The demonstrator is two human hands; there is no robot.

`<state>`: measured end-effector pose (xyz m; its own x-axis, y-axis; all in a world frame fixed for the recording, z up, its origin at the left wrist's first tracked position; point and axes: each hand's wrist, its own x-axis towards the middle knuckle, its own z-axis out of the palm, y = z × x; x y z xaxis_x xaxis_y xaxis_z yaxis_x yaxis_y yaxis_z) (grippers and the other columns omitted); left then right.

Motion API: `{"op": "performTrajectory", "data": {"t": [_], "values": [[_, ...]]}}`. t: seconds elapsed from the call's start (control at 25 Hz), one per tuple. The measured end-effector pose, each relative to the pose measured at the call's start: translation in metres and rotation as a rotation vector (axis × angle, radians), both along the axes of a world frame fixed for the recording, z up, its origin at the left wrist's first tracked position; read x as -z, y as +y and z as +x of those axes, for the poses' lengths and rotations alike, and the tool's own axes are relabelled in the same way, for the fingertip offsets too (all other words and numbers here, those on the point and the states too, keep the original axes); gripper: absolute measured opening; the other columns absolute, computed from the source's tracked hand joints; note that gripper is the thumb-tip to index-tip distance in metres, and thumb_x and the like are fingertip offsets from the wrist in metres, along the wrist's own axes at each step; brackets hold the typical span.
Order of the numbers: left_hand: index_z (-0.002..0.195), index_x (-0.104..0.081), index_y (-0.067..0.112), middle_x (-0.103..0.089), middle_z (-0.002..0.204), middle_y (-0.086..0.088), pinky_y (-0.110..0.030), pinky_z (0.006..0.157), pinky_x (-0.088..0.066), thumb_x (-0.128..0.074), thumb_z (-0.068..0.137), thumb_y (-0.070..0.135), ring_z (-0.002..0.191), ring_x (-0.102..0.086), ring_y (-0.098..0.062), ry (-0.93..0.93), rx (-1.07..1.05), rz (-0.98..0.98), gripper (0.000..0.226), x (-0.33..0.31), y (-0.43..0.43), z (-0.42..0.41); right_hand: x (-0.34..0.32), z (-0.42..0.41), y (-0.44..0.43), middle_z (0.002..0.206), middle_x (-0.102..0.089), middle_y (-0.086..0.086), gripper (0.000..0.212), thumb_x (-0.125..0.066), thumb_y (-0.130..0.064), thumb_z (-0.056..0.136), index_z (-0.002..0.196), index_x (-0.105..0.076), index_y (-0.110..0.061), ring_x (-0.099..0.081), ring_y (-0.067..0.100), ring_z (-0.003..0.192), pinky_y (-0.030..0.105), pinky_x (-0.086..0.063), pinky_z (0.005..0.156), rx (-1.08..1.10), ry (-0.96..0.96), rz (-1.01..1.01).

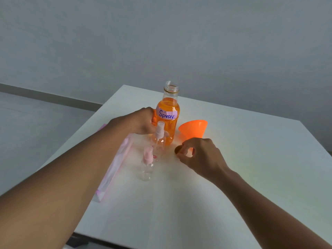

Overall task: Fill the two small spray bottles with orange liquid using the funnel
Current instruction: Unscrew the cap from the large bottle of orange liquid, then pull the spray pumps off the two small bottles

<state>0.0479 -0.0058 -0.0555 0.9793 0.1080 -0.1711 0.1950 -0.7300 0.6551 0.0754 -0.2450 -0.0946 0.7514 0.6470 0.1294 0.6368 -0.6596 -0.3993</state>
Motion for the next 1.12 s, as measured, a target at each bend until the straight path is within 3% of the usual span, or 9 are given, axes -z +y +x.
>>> {"op": "performTrajectory", "data": {"t": [0.16,0.32,0.36,0.44,0.52,0.64,0.84,1.0,1.12], "values": [[0.107,-0.066,0.028,-0.074,0.098,0.008,-0.035,0.086,-0.056,-0.075,0.065,0.052,0.091,-0.071,-0.015,0.041,-0.032,-0.011,0.049,-0.001,0.0,0.001,0.011,-0.005,0.0,0.099,-0.078,-0.006,0.019,-0.066,-0.036,0.094,0.104,-0.079,-0.026,-0.068,0.019,0.074,0.032,-0.059,0.067,0.047,-0.004,0.056],[0.099,-0.053,0.019,-0.058,0.087,0.004,-0.018,0.058,-0.043,-0.07,0.083,0.02,0.082,-0.056,-0.016,0.033,-0.142,0.202,0.023,-0.005,-0.003,-0.003,0.008,-0.016,-0.01,0.126,-0.072,-0.001,0.027,-0.073,-0.027,0.092,0.117,-0.076,-0.019,-0.072,0.021,0.086,0.033,-0.061,0.076,0.018,-0.036,0.126],[0.102,-0.055,0.018,-0.059,0.087,0.005,-0.017,0.06,-0.045,-0.071,0.082,0.021,0.083,-0.057,-0.016,0.034,-0.108,0.194,0.026,-0.008,-0.005,-0.006,0.008,-0.019,-0.016,0.131,-0.07,-0.001,0.03,-0.074,-0.027,0.092,0.121,-0.074,-0.019,-0.072,0.021,0.09,0.031,-0.061,0.079,0.013,-0.029,0.132],[0.113,-0.059,0.024,-0.065,0.1,0.008,-0.027,0.079,-0.054,-0.077,0.074,0.035,0.093,-0.062,-0.015,0.052,-0.056,0.116,0.044,-0.01,0.001,-0.013,0.012,-0.026,-0.031,0.133,-0.068,-0.002,0.032,-0.074,-0.023,0.092,0.124,-0.072,-0.02,-0.072,0.017,0.097,0.029,-0.061,0.084,0.0,-0.011,0.16],[0.112,-0.061,0.028,-0.065,0.114,0.009,-0.033,0.092,-0.051,-0.077,0.076,0.027,0.103,-0.061,-0.014,0.017,-0.101,0.132,0.04,-0.015,0.01,-0.029,0.018,-0.036,-0.048,0.132,-0.068,-0.003,0.029,-0.073,-0.019,0.093,0.121,-0.073,-0.02,-0.07,0.015,0.103,0.032,-0.06,0.091,-0.021,-0.014,0.187],[0.102,-0.066,0.032,-0.066,0.114,0.012,-0.026,0.091,-0.048,-0.061,0.079,0.004,0.107,-0.059,-0.007,-0.047,-0.124,0.143,0.037,-0.017,0.016,-0.058,0.031,-0.052,-0.066,0.135,-0.067,-0.002,0.029,-0.068,-0.013,0.095,0.123,-0.074,-0.017,-0.065,0.017,0.121,0.03,-0.053,0.104,-0.034,-0.066,0.162],[0.115,-0.065,0.037,-0.065,0.113,0.022,-0.027,0.089,-0.045,-0.072,0.073,0.036,0.108,-0.057,-0.001,-0.028,-0.053,0.011,0.042,-0.019,-0.006,-0.08,0.035,-0.065,-0.073,0.142,-0.063,-0.005,0.033,-0.061,-0.014,0.099,0.13,-0.07,-0.018,-0.059,0.014,0.131,0.026,-0.045,0.111,-0.033,-0.048,0.167],[0.113,-0.067,0.03,-0.07,0.109,0.013,-0.031,0.095,-0.05,-0.084,0.071,0.04,0.108,-0.062,-0.006,-0.049,0.001,-0.024,0.046,-0.019,-0.019,-0.069,0.029,-0.069,-0.078,0.145,-0.059,-0.006,0.035,-0.058,-0.014,0.1,0.133,-0.068,-0.017,-0.053,0.012,0.137,0.023,-0.04,0.115,-0.068,-0.005,0.171],[0.102,-0.069,0.027,-0.074,0.099,0.008,-0.039,0.096,-0.052,-0.087,0.066,0.039,0.098,-0.068,-0.007,-0.119,0.008,-0.074,0.042,-0.033,-0.032,-0.07,0.026,-0.071,-0.089,0.146,-0.059,-0.009,0.037,-0.058,-0.014,0.1,0.135,-0.066,-0.02,-0.053,0.009,0.137,0.012,-0.035,0.112,-0.078,0.023,0.164]]}}
